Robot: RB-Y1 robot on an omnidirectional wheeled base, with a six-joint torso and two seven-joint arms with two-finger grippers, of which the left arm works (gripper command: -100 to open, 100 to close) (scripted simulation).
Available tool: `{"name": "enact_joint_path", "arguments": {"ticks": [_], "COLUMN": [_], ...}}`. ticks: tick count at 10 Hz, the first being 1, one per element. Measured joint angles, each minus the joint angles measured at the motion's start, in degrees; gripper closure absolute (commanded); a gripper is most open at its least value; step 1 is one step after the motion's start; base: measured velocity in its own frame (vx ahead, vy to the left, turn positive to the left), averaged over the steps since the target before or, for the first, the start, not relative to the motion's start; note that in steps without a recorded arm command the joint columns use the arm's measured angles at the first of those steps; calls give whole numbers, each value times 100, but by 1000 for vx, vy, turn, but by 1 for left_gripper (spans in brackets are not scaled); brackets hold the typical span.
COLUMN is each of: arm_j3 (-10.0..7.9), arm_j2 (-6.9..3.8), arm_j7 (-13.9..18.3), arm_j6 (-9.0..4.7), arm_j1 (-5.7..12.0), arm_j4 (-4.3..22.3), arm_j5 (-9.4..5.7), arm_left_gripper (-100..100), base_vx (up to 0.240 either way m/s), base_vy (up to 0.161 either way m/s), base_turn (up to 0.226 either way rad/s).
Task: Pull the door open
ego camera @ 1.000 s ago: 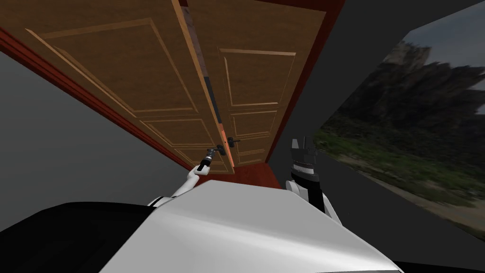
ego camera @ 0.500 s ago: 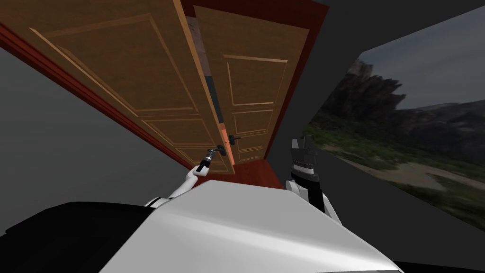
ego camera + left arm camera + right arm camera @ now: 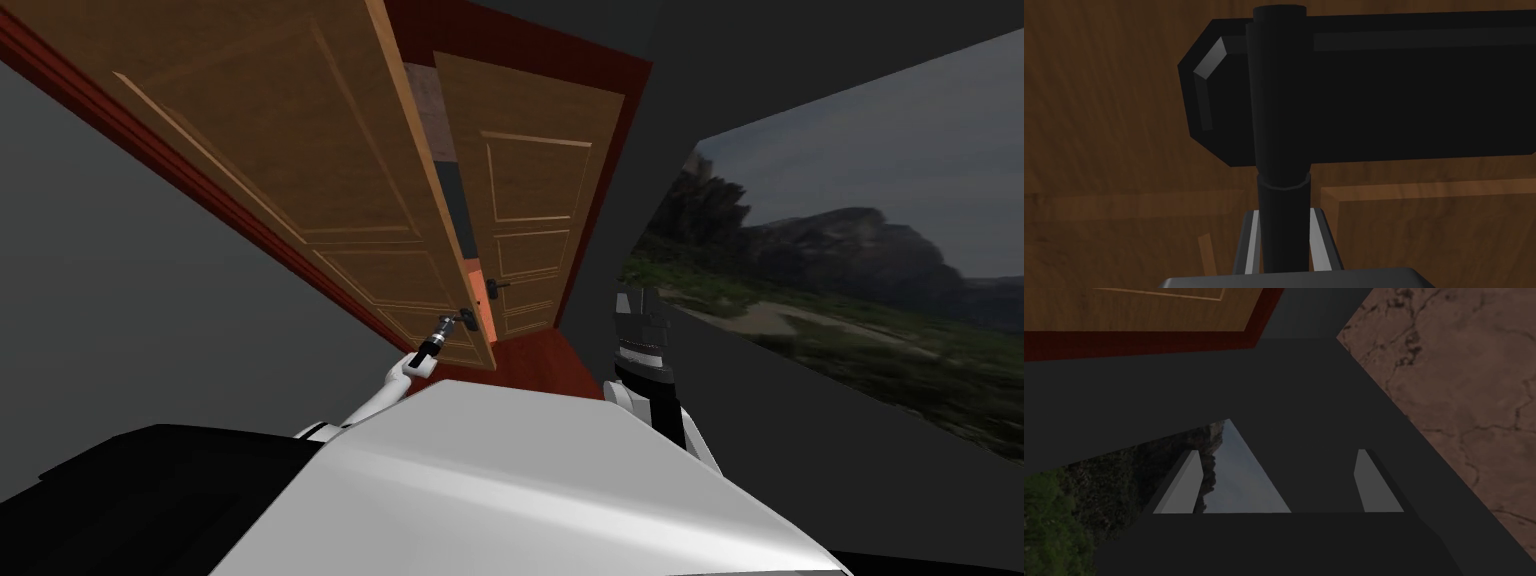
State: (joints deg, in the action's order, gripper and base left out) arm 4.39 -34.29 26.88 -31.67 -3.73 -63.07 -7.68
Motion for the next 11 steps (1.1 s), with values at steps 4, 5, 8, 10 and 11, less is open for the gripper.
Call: {"name": "enact_joint_path", "arguments": {"ticks": [4, 5, 8, 10, 11], "arm_j3": [139, 177, 298, 369, 395], "arm_j2": [-228, -273, -482, -591, -649], "arm_j7": [189, 234, 409, 488, 528], "arm_j6": [-221, -307, -639, -775, -838], "arm_j1": [-229, -268, -401, -546, -604], "arm_j4": [-88, -105, -63, -155, -175], "arm_j5": [6, 10, 14, 19, 19], "arm_left_gripper": [100, 100, 100, 100, 100], "base_vx": [-179, -175, -196, -174, -73], "base_vy": [88, 42, 89, 77, 38], "base_turn": [-120, -93, -119, -108, -7]}}
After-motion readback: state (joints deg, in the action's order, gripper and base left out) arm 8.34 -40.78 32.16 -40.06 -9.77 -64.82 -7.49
